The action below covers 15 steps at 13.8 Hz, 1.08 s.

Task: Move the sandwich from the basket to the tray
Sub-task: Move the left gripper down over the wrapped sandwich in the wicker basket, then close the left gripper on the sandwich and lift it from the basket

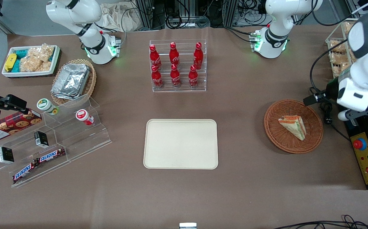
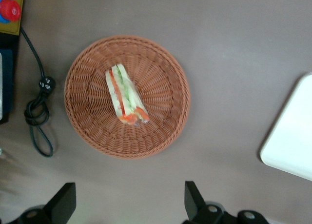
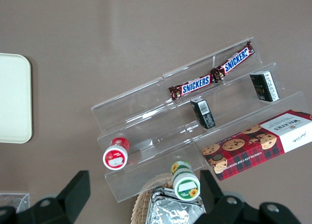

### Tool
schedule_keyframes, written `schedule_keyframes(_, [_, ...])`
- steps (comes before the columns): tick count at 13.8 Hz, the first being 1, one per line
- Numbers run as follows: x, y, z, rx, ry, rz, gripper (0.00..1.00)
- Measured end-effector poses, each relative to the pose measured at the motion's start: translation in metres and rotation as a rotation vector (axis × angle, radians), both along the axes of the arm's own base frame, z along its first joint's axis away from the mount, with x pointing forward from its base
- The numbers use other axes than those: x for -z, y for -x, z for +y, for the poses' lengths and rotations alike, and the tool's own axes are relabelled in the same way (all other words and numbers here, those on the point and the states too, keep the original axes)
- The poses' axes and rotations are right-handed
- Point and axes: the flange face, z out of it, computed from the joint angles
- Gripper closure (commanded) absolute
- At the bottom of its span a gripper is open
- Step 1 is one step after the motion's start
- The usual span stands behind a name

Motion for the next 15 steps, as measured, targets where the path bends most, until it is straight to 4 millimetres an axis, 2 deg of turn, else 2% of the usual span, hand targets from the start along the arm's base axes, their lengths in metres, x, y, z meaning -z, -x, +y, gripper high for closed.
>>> schedule_keyframes(7, [0.144, 0.023, 0.024, -0.207, -0.005, -0.028, 0.0])
schedule_keyframes(11, [0.195, 0.016, 0.031, -0.269, -0.003, -0.026, 0.0])
schedule_keyframes(15, [0.231, 0.011, 0.037, -0.303, -0.005, -0.027, 0.0])
